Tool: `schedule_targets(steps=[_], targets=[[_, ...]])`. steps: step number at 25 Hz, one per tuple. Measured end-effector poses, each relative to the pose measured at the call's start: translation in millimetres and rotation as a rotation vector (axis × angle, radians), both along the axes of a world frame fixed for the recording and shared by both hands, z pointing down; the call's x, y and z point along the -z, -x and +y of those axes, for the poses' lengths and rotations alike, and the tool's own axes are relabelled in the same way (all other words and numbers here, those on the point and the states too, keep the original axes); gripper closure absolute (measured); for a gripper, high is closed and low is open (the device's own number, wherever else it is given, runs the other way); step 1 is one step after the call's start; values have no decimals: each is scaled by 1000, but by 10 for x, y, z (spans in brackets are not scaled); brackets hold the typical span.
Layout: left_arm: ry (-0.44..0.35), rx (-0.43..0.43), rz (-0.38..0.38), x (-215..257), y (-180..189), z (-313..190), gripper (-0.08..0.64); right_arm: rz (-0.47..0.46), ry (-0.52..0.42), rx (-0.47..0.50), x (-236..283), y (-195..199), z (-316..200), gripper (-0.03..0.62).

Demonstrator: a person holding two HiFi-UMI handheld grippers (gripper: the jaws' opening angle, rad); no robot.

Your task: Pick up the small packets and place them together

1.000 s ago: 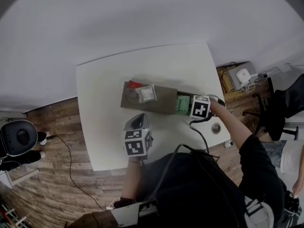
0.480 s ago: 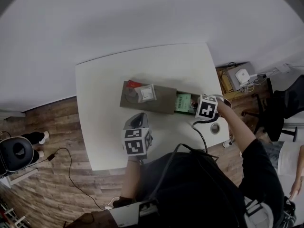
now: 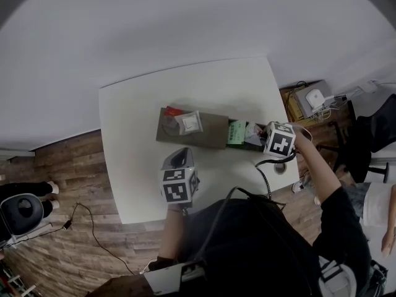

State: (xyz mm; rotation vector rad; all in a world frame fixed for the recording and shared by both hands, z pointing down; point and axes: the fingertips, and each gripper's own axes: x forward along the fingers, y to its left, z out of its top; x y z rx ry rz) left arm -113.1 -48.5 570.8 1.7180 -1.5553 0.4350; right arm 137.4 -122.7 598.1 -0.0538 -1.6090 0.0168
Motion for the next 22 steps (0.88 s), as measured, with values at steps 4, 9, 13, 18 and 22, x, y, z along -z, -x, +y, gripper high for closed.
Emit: schedule_targets(steps=[4, 9, 13, 18, 22], targets=[[-6, -1, 0, 28, -7, -3, 563, 1, -25, -25, 73, -113, -46, 569], [-20, -5, -7, 88, -31, 7, 563, -8, -38, -54, 154, -214, -41, 569], [-26, -8, -12, 120, -46, 34, 563, -52, -78, -67, 280, -168, -86, 569], [-32, 0, -17, 161, -34, 73, 563, -118, -127, -50, 440, 41, -163, 569], [-36, 10, -22, 197, -24, 122, 563, -174, -156, -22, 542, 247, -177, 569]])
